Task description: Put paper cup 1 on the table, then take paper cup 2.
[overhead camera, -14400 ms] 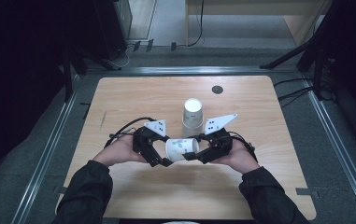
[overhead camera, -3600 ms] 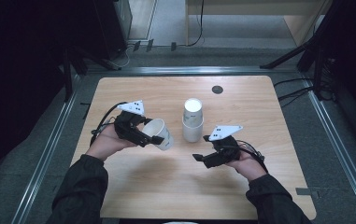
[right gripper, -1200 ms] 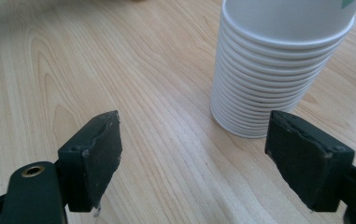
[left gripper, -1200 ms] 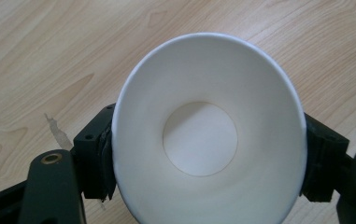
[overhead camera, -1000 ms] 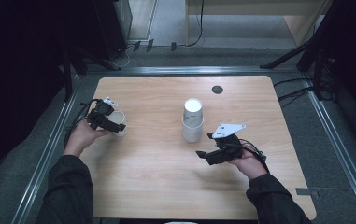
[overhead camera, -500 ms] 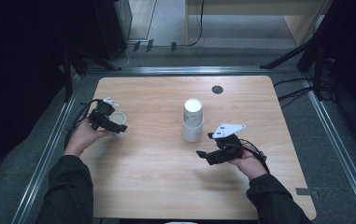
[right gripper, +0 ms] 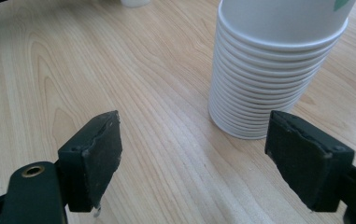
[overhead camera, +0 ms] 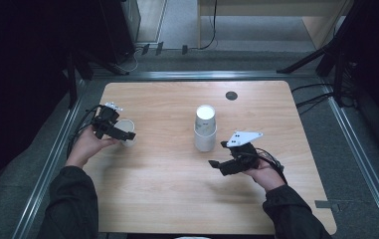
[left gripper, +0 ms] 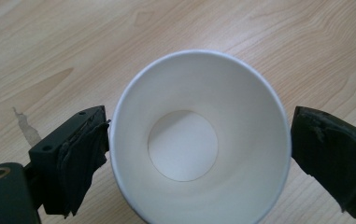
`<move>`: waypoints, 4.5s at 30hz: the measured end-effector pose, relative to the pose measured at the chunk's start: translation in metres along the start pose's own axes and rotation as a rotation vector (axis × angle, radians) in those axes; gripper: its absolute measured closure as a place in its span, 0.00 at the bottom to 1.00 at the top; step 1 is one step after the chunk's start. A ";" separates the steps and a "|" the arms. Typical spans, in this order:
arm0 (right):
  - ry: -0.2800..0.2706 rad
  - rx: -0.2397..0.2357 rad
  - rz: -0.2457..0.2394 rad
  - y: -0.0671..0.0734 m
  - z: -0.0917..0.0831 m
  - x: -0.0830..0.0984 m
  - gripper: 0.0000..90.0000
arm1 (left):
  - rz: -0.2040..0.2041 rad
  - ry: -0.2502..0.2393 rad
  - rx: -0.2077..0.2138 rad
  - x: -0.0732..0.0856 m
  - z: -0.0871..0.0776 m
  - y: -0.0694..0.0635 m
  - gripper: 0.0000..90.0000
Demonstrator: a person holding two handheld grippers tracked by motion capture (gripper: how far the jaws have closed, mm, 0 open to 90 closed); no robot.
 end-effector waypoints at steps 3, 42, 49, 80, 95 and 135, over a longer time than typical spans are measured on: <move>-0.006 -0.006 0.016 0.001 -0.001 -0.002 0.20 | -0.016 -0.019 0.015 -0.002 -0.006 0.000 0.06; -0.040 0.019 0.111 -0.021 -0.025 -0.023 0.21 | -0.032 -0.169 0.160 -0.033 -0.071 -0.042 0.08; -0.028 0.029 0.078 -0.029 -0.031 -0.033 0.24 | 0.014 -0.175 0.195 -0.041 -0.072 -0.066 0.08; 0.232 -0.096 -0.128 -0.046 -0.019 -0.084 0.24 | 0.157 -0.163 0.298 -0.029 -0.057 -0.129 0.08; 0.355 -0.153 -0.176 -0.049 -0.001 -0.110 0.25 | 0.216 -0.151 0.350 -0.021 -0.050 -0.144 0.08; 0.381 -0.151 -0.167 -0.046 -0.013 -0.131 0.38 | 0.231 -0.145 0.363 -0.017 -0.047 -0.145 0.16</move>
Point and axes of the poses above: each handheld gripper's, and its own axes: z roughly forward along the jaws, x roughly out of its underside, y roughly to its left, the point moved 10 cm from there along z, roughly forward along the jaws, and after that the axes turned 10 degrees about -x, right-handed, at the moved point
